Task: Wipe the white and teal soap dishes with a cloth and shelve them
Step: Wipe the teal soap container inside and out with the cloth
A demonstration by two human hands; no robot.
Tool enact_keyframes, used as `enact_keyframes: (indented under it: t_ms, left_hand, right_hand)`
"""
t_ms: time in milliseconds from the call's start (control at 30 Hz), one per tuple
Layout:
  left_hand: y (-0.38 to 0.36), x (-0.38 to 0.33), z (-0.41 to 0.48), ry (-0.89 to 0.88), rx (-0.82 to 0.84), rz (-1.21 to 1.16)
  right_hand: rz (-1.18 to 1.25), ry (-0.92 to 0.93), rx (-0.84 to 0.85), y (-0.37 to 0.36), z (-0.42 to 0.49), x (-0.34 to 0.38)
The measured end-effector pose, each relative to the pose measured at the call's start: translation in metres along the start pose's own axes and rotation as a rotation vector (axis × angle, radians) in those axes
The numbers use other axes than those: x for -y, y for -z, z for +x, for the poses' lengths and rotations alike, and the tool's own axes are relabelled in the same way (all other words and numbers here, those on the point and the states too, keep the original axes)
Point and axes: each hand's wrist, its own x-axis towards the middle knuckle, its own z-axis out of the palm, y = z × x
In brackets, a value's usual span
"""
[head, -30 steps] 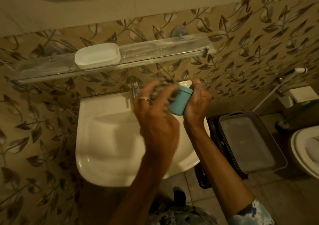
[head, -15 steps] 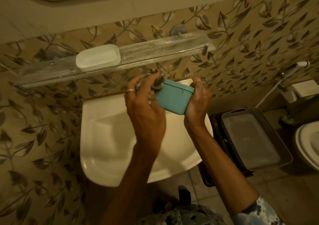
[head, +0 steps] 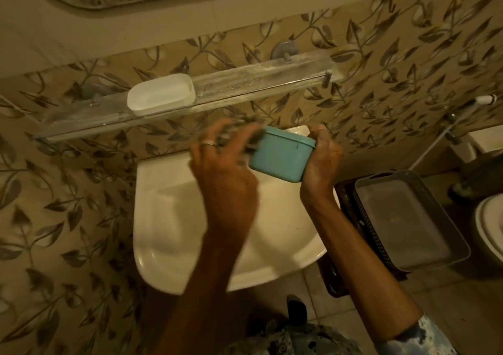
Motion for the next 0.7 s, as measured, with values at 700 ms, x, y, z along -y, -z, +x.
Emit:
enact_keyframes:
  t_ms: [700]
  left_hand:
    - [0.022,0.068,0.009,0.51,-0.067,-0.678]
  right_hand:
    - [0.215,-0.533,0.654,0.049,0.0,0.006]
